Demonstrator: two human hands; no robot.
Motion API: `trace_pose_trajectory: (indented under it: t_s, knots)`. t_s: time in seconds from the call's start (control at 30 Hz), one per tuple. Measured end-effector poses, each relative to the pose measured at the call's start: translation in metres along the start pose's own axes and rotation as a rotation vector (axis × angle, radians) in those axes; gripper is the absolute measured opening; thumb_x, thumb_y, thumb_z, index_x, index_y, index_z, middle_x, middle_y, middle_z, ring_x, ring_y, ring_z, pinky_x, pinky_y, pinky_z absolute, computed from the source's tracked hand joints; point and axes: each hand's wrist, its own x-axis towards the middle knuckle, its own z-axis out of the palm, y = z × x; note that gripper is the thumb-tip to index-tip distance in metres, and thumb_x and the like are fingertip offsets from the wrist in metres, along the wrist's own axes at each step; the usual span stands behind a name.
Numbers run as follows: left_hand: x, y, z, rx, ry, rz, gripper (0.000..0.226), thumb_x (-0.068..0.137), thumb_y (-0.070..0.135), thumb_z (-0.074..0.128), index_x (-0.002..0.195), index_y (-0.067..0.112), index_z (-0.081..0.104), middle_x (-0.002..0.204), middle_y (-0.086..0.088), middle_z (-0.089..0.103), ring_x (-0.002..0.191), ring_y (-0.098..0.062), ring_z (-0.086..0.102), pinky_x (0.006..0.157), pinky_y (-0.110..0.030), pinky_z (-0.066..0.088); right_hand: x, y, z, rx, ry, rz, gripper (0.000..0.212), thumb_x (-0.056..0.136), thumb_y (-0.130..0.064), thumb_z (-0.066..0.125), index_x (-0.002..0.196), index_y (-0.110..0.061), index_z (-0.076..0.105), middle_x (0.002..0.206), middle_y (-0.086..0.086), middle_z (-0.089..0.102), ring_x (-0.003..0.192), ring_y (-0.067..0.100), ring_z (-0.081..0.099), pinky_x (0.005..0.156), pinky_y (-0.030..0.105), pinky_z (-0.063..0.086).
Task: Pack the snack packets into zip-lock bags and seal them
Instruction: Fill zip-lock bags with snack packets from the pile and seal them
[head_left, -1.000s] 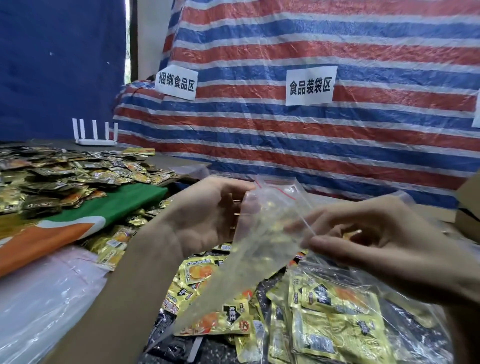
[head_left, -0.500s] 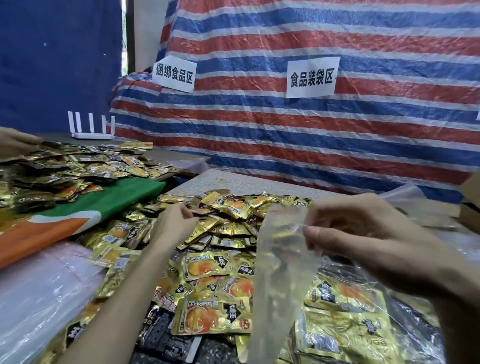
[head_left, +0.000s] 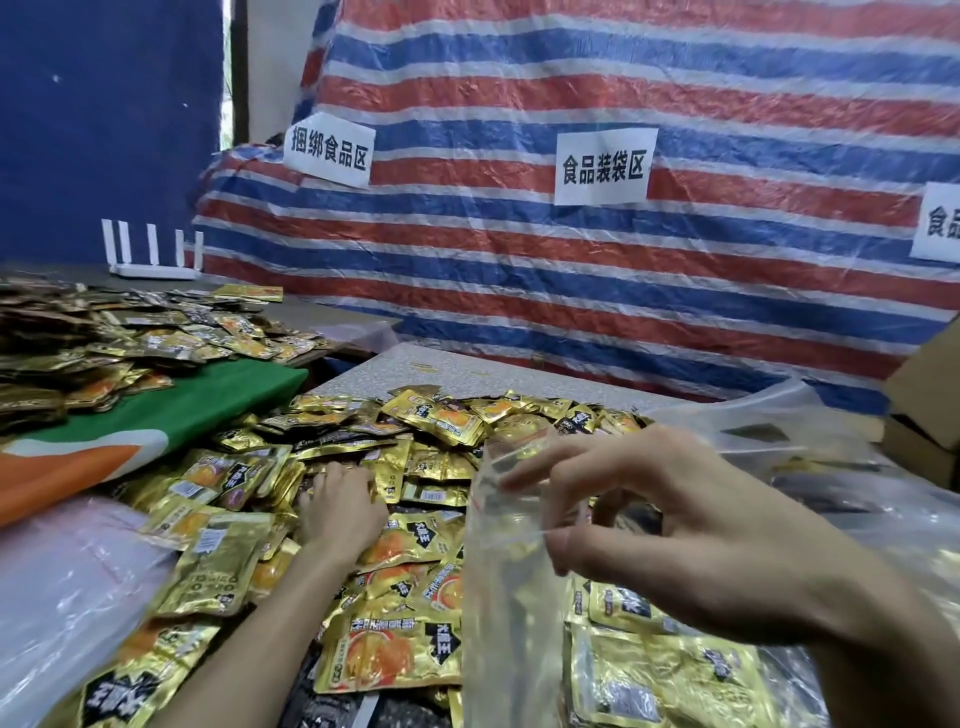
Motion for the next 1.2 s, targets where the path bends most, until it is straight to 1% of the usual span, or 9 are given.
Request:
trace_pose_trajectory:
  t_s: [0.1,0.27,0.37,0.53,0.63,0.7,0.83,1.03,1.2]
  knots:
    - [0.0,0.002,-0.006,-0.06,0.043,0.027,0.027,0.095,0.021,0.061,0.121,0.021,0.066,0.132,-0.003,0.054,0.115,-0.019,0.054,0.1,-0.039,0.046,-0.001,-0.001,-0.001,-0.006,-0.005,0.002,0.018,0.086,-0.016,0.067,0.069,-0.019,0.071,0.117,-0.014,0.069,0.115,-0.02,0.05,0.075,0.018,0.05]
    - [-0.008,0.006,0.001,-0.096,-0.125,0.073,0.066,0.091,0.032,0.067,0.149,0.034,0.036,0.156,0.005,0.036,0.139,-0.02,0.039,0.115,-0.046,0.031,-0.001,-0.004,0.003,-0.05,0.002,-0.012,0.016,0.081,-0.032,0.065,0.065,-0.032,0.068,0.133,-0.032,0.055,0.1,-0.019,0.056,0.077,0.019,0.048]
    - [-0.007,0.006,0.002,0.017,0.002,0.081,0.058,0.093,0.016,0.063,0.144,0.036,0.046,0.146,0.007,0.05,0.132,-0.017,0.045,0.113,-0.045,0.031,0.001,-0.004,0.004,-0.059,0.026,-0.024,0.015,0.082,-0.036,0.065,0.073,-0.026,0.072,0.122,-0.026,0.06,0.092,-0.001,0.065,0.075,0.024,0.053]
    - [-0.012,0.009,0.001,0.07,0.1,0.106,0.037,0.095,0.018,0.06,0.128,0.034,0.061,0.128,0.009,0.061,0.12,-0.013,0.053,0.105,-0.039,0.033,-0.001,-0.004,0.0,-0.046,0.054,-0.054,0.014,0.087,-0.034,0.067,0.079,-0.025,0.074,0.088,-0.01,0.067,0.081,0.013,0.065,0.072,0.036,0.054]
    - [-0.013,0.009,0.0,-0.073,-0.08,0.136,0.059,0.102,0.021,0.05,0.153,0.039,0.025,0.161,-0.003,0.025,0.147,-0.026,0.024,0.119,-0.048,0.019,-0.002,-0.004,-0.001,-0.06,0.069,-0.063,0.014,0.087,-0.038,0.066,0.082,-0.027,0.073,0.083,-0.012,0.07,0.083,0.011,0.066,0.073,0.033,0.053]
    - [-0.016,0.009,-0.003,-0.222,-0.282,0.103,0.059,0.108,0.03,0.037,0.151,0.043,-0.001,0.166,-0.006,-0.001,0.152,-0.031,0.001,0.121,-0.051,0.003,-0.002,-0.004,0.0,-0.069,0.063,-0.057,0.015,0.087,-0.04,0.065,0.084,-0.027,0.072,0.084,-0.013,0.07,0.085,0.009,0.066,0.075,0.031,0.052]
    - [-0.014,0.009,0.001,-0.163,-0.236,0.102,0.045,0.107,0.03,0.039,0.152,0.035,0.034,0.166,-0.01,0.007,0.151,-0.033,0.01,0.121,-0.051,0.008,-0.003,-0.004,-0.001,-0.071,0.057,-0.04,0.015,0.087,-0.041,0.066,0.084,-0.028,0.072,0.085,-0.014,0.07,0.086,0.008,0.066,0.076,0.033,0.053]
    - [-0.012,0.008,-0.005,-0.012,-0.04,0.15,0.039,0.093,0.033,0.066,0.128,0.036,0.049,0.131,-0.004,0.054,0.111,-0.025,0.057,0.099,-0.042,0.045,-0.003,-0.004,-0.003,-0.074,0.072,-0.042,0.014,0.088,-0.038,0.066,0.084,-0.025,0.072,0.085,-0.009,0.07,0.085,0.011,0.066,0.077,0.034,0.052]
    - [0.0,0.015,-0.036,-0.335,0.08,0.158,0.022,0.104,0.021,0.047,0.124,0.026,0.055,0.09,0.002,0.067,0.052,-0.008,0.056,0.044,-0.023,0.045,-0.004,-0.004,-0.004,-0.08,0.08,-0.032,0.012,0.089,-0.036,0.068,0.085,-0.026,0.072,0.085,-0.011,0.07,0.086,0.009,0.066,0.076,0.03,0.052]
